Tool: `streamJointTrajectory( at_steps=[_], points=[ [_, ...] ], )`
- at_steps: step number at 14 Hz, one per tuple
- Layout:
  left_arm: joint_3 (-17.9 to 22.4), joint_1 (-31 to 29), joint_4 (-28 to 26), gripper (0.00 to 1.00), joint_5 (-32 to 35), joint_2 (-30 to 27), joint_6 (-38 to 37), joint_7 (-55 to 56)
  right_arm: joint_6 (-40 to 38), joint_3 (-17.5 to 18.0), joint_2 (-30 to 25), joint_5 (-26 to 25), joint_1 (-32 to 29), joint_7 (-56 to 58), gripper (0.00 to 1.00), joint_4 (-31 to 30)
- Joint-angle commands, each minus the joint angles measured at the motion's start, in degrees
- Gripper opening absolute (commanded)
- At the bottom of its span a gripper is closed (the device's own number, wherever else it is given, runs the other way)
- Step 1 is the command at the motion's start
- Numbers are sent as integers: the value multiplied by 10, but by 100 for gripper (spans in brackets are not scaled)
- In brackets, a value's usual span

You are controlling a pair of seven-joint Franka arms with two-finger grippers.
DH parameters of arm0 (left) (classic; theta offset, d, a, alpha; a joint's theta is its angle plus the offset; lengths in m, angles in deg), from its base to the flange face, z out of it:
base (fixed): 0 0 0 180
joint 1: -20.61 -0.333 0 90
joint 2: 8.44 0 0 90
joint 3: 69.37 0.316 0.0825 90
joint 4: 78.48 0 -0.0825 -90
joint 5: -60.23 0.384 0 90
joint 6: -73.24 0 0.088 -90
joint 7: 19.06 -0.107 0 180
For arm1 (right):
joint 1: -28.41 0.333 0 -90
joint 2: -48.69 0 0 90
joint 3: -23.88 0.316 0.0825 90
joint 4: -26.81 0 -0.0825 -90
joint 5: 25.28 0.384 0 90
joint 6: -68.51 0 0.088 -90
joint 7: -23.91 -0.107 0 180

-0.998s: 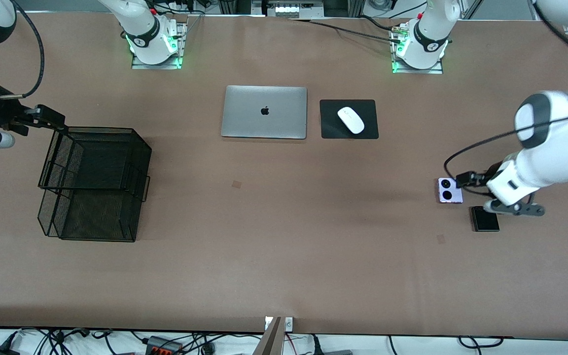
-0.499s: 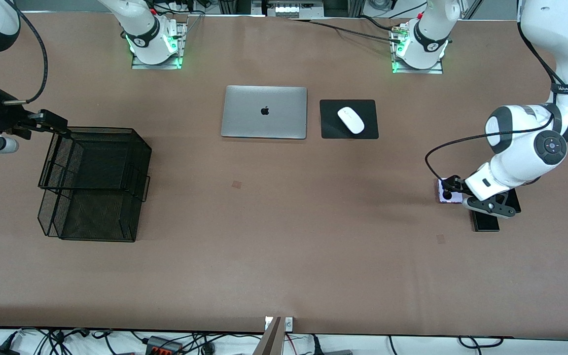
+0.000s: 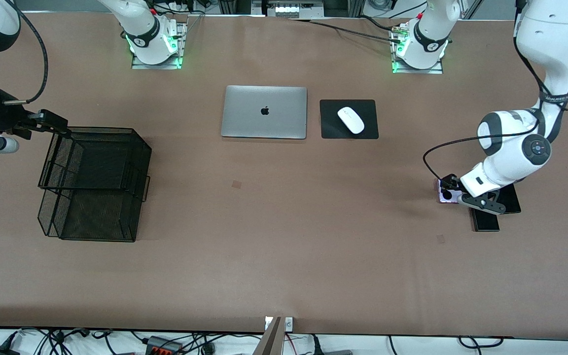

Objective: Place phones with both arms
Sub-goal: 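Reach down and grasp the white flip phone with the left gripper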

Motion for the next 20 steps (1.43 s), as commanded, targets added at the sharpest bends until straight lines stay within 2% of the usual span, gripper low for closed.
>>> streamJointTrajectory(
  at_steps=[1,5,15,16,18,20],
  points=[
    [-2,-4,-10,100,-13,-3,7,36,2,5,-3,-7,-4,-2,100,-1],
    [-2,-11,-17,100,-13,-1,5,87,2,5,-2,-7,-4,-2,100,-1],
    [-5,-4,-29,100,-14,6,4,99,3,5,0,-7,-4,-2,100,0],
    [-5,-4,-29,96,-14,9,5,98,3,5,0,-7,-4,-2,100,0],
    [-5,-4,-29,82,-14,10,6,98,3,5,1,-7,-4,-2,100,0],
    [-8,-4,-28,64,-14,10,6,99,3,5,1,-7,-4,-2,100,0]
  ],
)
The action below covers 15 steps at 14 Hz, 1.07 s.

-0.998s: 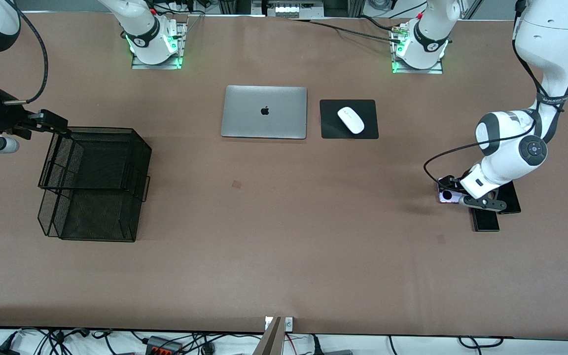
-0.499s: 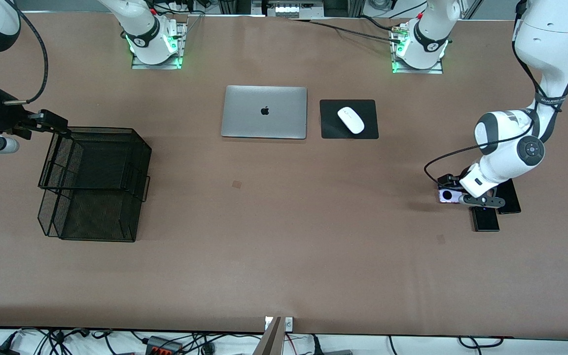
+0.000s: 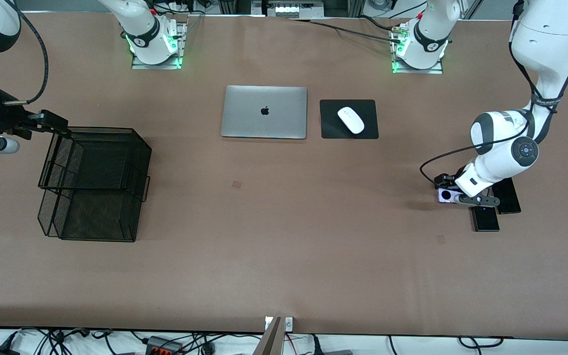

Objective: Place phones with both arms
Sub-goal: 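Carry the white flip phone to the laptop front and release it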

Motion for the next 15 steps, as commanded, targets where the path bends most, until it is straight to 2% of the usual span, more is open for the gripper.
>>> streamJointTrajectory(
  at_steps=[1,2,3,6,8,10,11,13,15],
  points=[
    [-5,2,-5,57,-14,-3,4,0,3,5,0,-7,-4,-2,100,-1],
    [-8,3,1,48,-14,-5,1,13,3,5,0,-6,-4,-3,100,0],
    [-21,9,13,44,-14,-10,-24,53,3,5,0,-6,-4,-3,100,0],
    [-31,70,110,43,-14,-14,-175,203,3,5,0,-5,-6,-3,100,0],
    [-35,120,151,43,-15,-15,-216,281,3,5,0,-4,-6,-3,100,0],
    [-31,179,190,43,-53,3,-220,340,4,5,0,-5,-6,-3,100,0],
    [-28,217,231,41,-74,24,-221,381,8,5,0,-5,-6,-2,100,0],
    [-24,286,308,39,-79,67,-223,475,11,5,0,-7,-6,-2,100,0],
    [-7,363,367,40,-67,117,-214,500,11,5,0,-7,-6,-2,100,0]
  ],
)
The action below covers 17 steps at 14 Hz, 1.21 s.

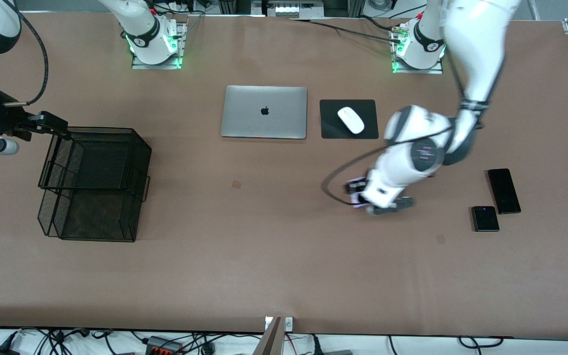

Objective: Place phones with both arms
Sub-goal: 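Carry the white flip phone to the laptop front and release it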

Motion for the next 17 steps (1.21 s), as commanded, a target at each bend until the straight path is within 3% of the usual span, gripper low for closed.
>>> streamJointTrajectory(
  at_steps=[1,2,4,8,11,17],
  points=[
    [57,110,141,38,-7,101,-7,34,5,5,-2,-7,-6,-2,100,0],
    [80,144,193,36,-8,135,-7,44,5,5,1,-7,-6,-2,100,0],
    [86,177,259,35,-3,187,2,41,5,5,7,-7,-3,-2,100,0],
    [106,235,351,34,-4,248,34,40,5,5,10,-7,-4,-1,100,0],
    [146,276,384,34,-3,288,84,-9,7,5,9,-5,-6,0,100,0],
    [150,306,386,36,-2,316,88,-18,7,5,10,-4,-2,-3,100,-5]
  ],
)
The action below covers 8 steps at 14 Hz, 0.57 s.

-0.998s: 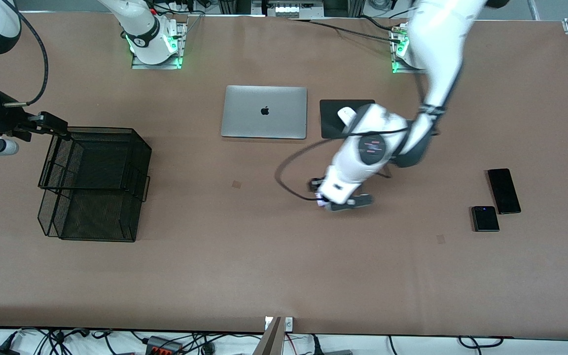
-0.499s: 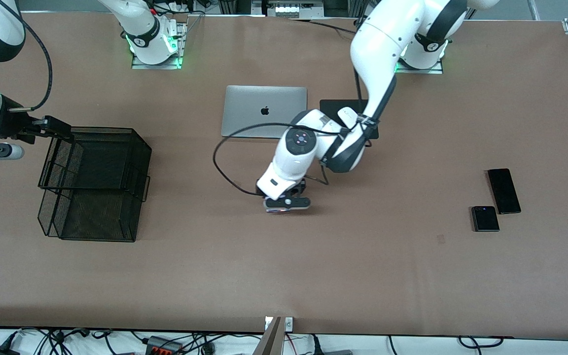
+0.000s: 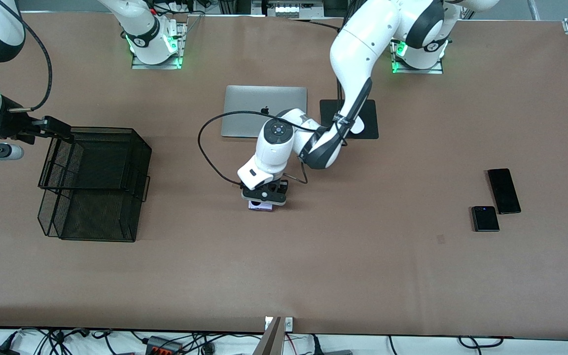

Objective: Place phones with both arms
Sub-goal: 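Carry the white flip phone to the laptop front and release it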

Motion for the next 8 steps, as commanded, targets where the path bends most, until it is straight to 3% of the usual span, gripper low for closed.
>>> streamJointTrajectory(
  at_steps=[1,4,5,6,8],
  points=[
    [13,10,28,53,-2,18,-1,-12,3,7,-2,-4,0,-2,100,-5],
    [13,10,27,88,-2,22,0,-14,4,9,2,-3,4,-3,100,-3],
    [13,10,27,90,-2,22,0,-14,4,9,3,0,2,-1,100,-1],
    [13,10,27,99,-2,22,0,-14,4,9,3,-1,2,6,100,0],
    [13,9,27,100,-2,22,1,-16,3,9,3,0,2,1,100,1]
  ],
)
